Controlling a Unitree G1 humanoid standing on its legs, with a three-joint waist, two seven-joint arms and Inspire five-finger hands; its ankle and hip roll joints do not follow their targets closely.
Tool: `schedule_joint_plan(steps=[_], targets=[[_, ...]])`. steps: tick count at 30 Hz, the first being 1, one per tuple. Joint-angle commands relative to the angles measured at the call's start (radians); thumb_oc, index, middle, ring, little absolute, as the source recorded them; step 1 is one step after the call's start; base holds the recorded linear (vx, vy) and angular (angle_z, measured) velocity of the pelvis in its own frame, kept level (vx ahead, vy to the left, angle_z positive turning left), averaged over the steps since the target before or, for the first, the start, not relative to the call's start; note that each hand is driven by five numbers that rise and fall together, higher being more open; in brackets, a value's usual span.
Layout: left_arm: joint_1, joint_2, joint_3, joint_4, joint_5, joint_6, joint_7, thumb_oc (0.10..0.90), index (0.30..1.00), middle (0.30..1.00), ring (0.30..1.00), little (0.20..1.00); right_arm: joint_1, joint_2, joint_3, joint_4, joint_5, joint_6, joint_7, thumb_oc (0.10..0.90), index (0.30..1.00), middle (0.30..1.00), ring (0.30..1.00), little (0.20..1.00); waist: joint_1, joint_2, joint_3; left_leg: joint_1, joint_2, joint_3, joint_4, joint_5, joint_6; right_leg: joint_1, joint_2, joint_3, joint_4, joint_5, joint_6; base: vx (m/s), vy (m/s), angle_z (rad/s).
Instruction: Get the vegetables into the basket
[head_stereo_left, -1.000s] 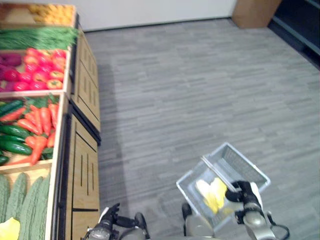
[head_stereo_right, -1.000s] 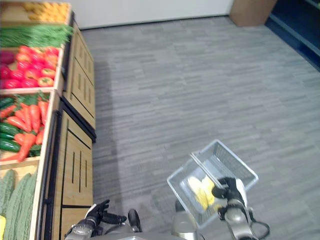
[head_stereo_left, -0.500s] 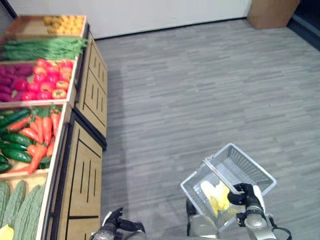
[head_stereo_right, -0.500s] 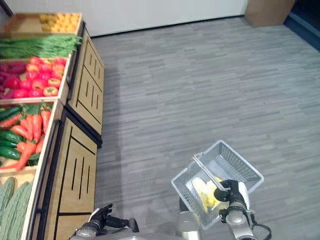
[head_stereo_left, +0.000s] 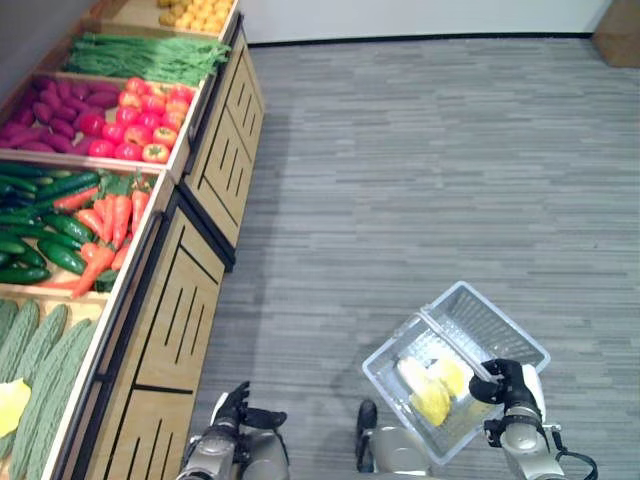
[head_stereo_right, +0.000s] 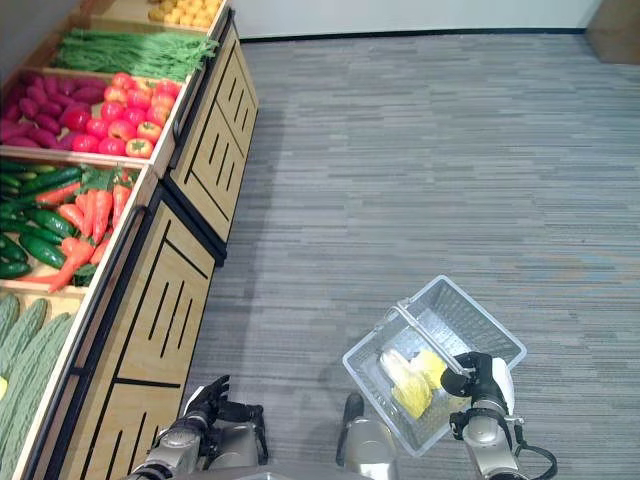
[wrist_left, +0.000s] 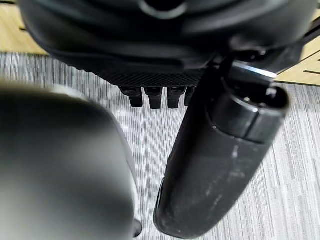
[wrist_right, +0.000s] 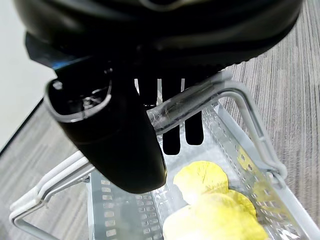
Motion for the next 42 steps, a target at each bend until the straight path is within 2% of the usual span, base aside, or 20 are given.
schedule_joint_plan(steps=[1, 2, 6, 8, 13, 14, 18, 21, 24, 26, 28, 30, 34, 35, 36, 38, 39, 40, 42], targets=[[0.06, 0.019, -0.016, 0.002, 0.014, -0.018, 0.039, 0.9, 1.0, 1.0, 1.0, 1.0, -0.023, -0.048, -0.011, -0.111, 0.013, -0.106, -0.058, 0.4, 0.3, 0.3, 0.3, 0.3, 0.033, -0.007, 0.011, -0.079, 0.012, -0.01, 0.054, 0.015, 0.035, 0.14, -0.04, 0.091, -0.02, -0.097, 0.089, 0.53, 0.222, 0.14], [0.072, 0.023, -0.001, 0.025, 0.025, -0.011, 0.035, 0.9, 1.0, 1.0, 1.0, 1.0, -0.017, -0.037, -0.001, -0.117, 0.0, -0.106, -0.048, 0.4, 0.3, 0.3, 0.3, 0.3, 0.044, -0.007, -0.006, -0.057, 0.012, -0.015, 0.037, 0.021, 0.04, 0.177, -0.036, 0.127, -0.015, -0.124, 0.104, 0.44, 0.191, -0.22], [0.078, 0.02, 0.002, 0.05, 0.047, -0.009, 0.04, 0.9, 1.0, 1.0, 1.0, 1.0, -0.008, -0.024, -0.005, -0.115, -0.008, -0.112, -0.057, 0.4, 0.3, 0.3, 0.3, 0.3, 0.04, -0.015, -0.026, -0.022, -0.013, 0.02, 0.035, 0.003, 0.066, 0.183, -0.069, 0.147, -0.012, -0.119, 0.131, 0.28, 0.249, -0.95], [0.07, 0.024, -0.003, 0.052, 0.058, -0.009, 0.04, 0.9, 1.0, 1.0, 1.0, 1.0, -0.023, -0.013, 0.002, -0.102, -0.012, -0.109, -0.059, 0.4, 0.3, 0.3, 0.3, 0.3, 0.042, -0.033, -0.034, -0.022, -0.042, 0.049, 0.077, -0.052, 0.095, 0.175, -0.103, 0.17, -0.016, -0.098, 0.158, 0.18, 0.217, -0.42], [0.054, 0.033, 0.006, 0.048, 0.042, -0.01, 0.046, 0.9, 1.0, 1.0, 1.0, 1.0, -0.059, -0.002, 0.024, -0.092, -0.024, -0.103, -0.063, 0.4, 0.3, 0.3, 0.3, 0.3, 0.047, -0.051, -0.033, -0.033, -0.061, 0.083, 0.111, -0.099, 0.119, 0.143, -0.132, 0.188, 0.002, -0.046, 0.186, 0.1, 0.165, -0.21], [0.047, 0.034, 0.01, 0.04, 0.026, -0.009, 0.049, 0.9, 1.0, 1.0, 1.0, 1.0, -0.087, 0.004, 0.036, -0.08, -0.024, -0.101, -0.063, 0.4, 0.3, 0.3, 0.3, 0.3, 0.053, -0.058, -0.03, -0.032, -0.071, 0.102, 0.129, -0.13, 0.135, 0.115, -0.153, 0.188, 0.036, 0.006, 0.2, 0.1, 0.195, -0.2], [0.048, 0.039, 0.006, 0.034, 0.034, -0.003, 0.046, 0.9, 1.0, 1.0, 1.0, 1.0, -0.108, 0.008, 0.044, -0.094, -0.029, -0.1, -0.062, 0.4, 0.3, 0.3, 0.3, 0.3, 0.056, -0.039, -0.02, 0.042, -0.083, 0.134, 0.092, -0.166, 0.172, 0.032, -0.155, 0.161, 0.262, 0.065, 0.203, 0.14, 0.246, -0.38], [0.045, 0.043, 0.009, 0.038, 0.041, 0.004, 0.05, 0.9, 1.0, 1.0, 1.0, 1.0, -0.103, 0.012, 0.042, -0.11, -0.032, -0.096, -0.06, 0.4, 0.3, 0.3, 0.3, 0.3, 0.03, -0.028, -0.007, 0.116, -0.098, 0.124, 0.064, -0.195, 0.178, -0.053, -0.143, 0.132, 0.304, 0.082, 0.192, 0.2, 0.133, -0.04], [0.037, 0.045, 0.016, 0.05, 0.042, 0.002, 0.054, 0.9, 1.0, 1.0, 1.0, 1.0, -0.095, 0.014, 0.034, -0.114, -0.03, -0.094, -0.059, 0.4, 0.3, 0.3, 0.3, 0.3, -0.003, -0.031, 0.013, 0.196, -0.11, 0.083, 0.064, -0.25, 0.166, -0.118, -0.118, 0.111, 0.172, 0.053, 0.185, 0.38, -0.011, 0.4], [0.036, 0.039, 0.015, 0.059, 0.056, 0.004, 0.06, 0.9, 1.0, 1.0, 1.0, 1.0, -0.096, 0.011, 0.031, -0.09, -0.025, -0.096, -0.059, 0.4, 0.3, 0.3, 0.3, 0.3, -0.023, -0.039, 0.014, 0.24, -0.121, 0.057, 0.059, -0.276, 0.153, -0.163, -0.116, 0.134, 0.052, 0.084, 0.203, 0.35, -0.068, 0.44], [0.039, 0.032, 0.022, 0.069, 0.066, 0.003, 0.064, 0.9, 1.0, 1.0, 1.0, 1.0, -0.094, 0.01, 0.029, -0.094, -0.024, -0.096, -0.057, 0.4, 0.3, 0.3, 0.3, 0.3, -0.042, -0.036, 0.015, 0.282, -0.118, 0.042, 0.053, -0.294, 0.143, -0.179, -0.11, 0.144, -0.024, 0.123, 0.219, 0.35, -0.056, 0.47], [0.048, 0.024, 0.042, 0.084, 0.061, 0.0, 0.059, 0.9, 1.0, 1.0, 1.0, 1.0, -0.074, 0.007, 0.025, -0.101, -0.033, -0.092, -0.051, 0.4, 0.3, 0.3, 0.3, 0.3, -0.056, -0.035, 0.002, 0.334, -0.117, 0.012, 0.049, -0.309, 0.126, -0.197, -0.109, 0.142, -0.064, 0.151, 0.233, 0.41, -0.112, 0.44], [0.065, 0.012, 0.044, 0.084, 0.058, 0.001, 0.058, 0.9, 1.0, 1.0, 1.0, 1.0, -0.055, 0.003, 0.016, -0.081, -0.033, -0.094, -0.05, 0.4, 0.3, 0.3, 0.3, 0.3, -0.058, -0.031, -0.017, 0.37, -0.11, -0.021, 0.054, -0.311, 0.113, -0.182, -0.098, 0.156, -0.029, 0.147, 0.221, 0.28, -0.137, 0.6], [0.072, 0.002, 0.046, 0.093, 0.053, 0.0, 0.067, 0.9, 1.0, 1.0, 1.0, 1.0, -0.056, -0.002, 0.017, -0.069, -0.028, -0.099, -0.054, 0.4, 0.3, 0.3, 0.3, 0.3, -0.056, -0.029, -0.027, 0.383, -0.094, -0.031, 0.064, -0.308, 0.098, -0.163, -0.092, 0.145, -0.016, 0.156, 0.207, 0.3, -0.319, 0.64], [0.082, -0.002, 0.052, 0.093, 0.043, 0.007, 0.083, 0.9, 1.0, 1.0, 1.0, 1.0, -0.054, -0.016, 0.019, -0.081, -0.029, -0.102, -0.054, 0.4, 0.3, 0.3, 0.3, 0.3, -0.055, -0.017, -0.034, 0.382, -0.061, -0.05, 0.072, -0.276, 0.079, -0.162, -0.068, 0.127, 0.022, 0.129, 0.186, 0.3, -0.322, 0.57], [0.085, -0.006, 0.051, 0.09, 0.037, 0.008, 0.083, 0.9, 1.0, 1.0, 1.0, 1.0, -0.048, -0.019, 0.017, -0.085, -0.029, -0.103, -0.056, 0.4, 0.3, 0.3, 0.3, 0.3, -0.06, -0.013, -0.038, 0.377, -0.05, -0.059, 0.071, -0.27, 0.071, -0.16, -0.061, 0.121, 0.03, 0.113, 0.176, 0.16, -0.226, 0.23], [0.087, -0.006, 0.055, 0.092, 0.028, 0.006, 0.087, 0.9, 1.0, 1.0, 1.0, 1.0, -0.046, -0.027, 0.016, -0.089, -0.028, -0.106, -0.057, 0.4, 0.3, 0.3, 0.3, 0.3, -0.056, -0.008, -0.04, 0.37, -0.032, -0.067, 0.09, -0.241, 0.055, -0.156, -0.052, 0.11, 0.041, 0.094, 0.163, 0.12, -0.176, 0.25], [0.087, -0.007, 0.055, 0.092, 0.028, 0.006, 0.087, 0.9, 1.0, 1.0, 1.0, 1.0, -0.046, -0.027, 0.016, -0.089, -0.028, -0.106, -0.057, 0.4, 0.3, 0.3, 0.3, 0.3, -0.058, -0.007, -0.04, 0.369, -0.031, -0.069, 0.09, -0.241, 0.054, -0.156, -0.052, 0.108, 0.042, 0.093, 0.162, 0.16, -0.27, 0.25], [0.076, -0.013, 0.056, 0.09, 0.01, 0.011, 0.098, 0.9, 1.0, 1.0, 1.0, 1.0, -0.051, -0.044, 0.015, -0.098, -0.025, -0.105, -0.06, 0.4, 0.3, 0.3, 0.3, 0.3, -0.049, -0.012, -0.031, 0.308, -0.001, -0.084, 0.206, -0.151, 0.028, -0.122, -0.039, 0.077, 0.042, 0.057, 0.124, 0.17, -0.32, 0.22]])
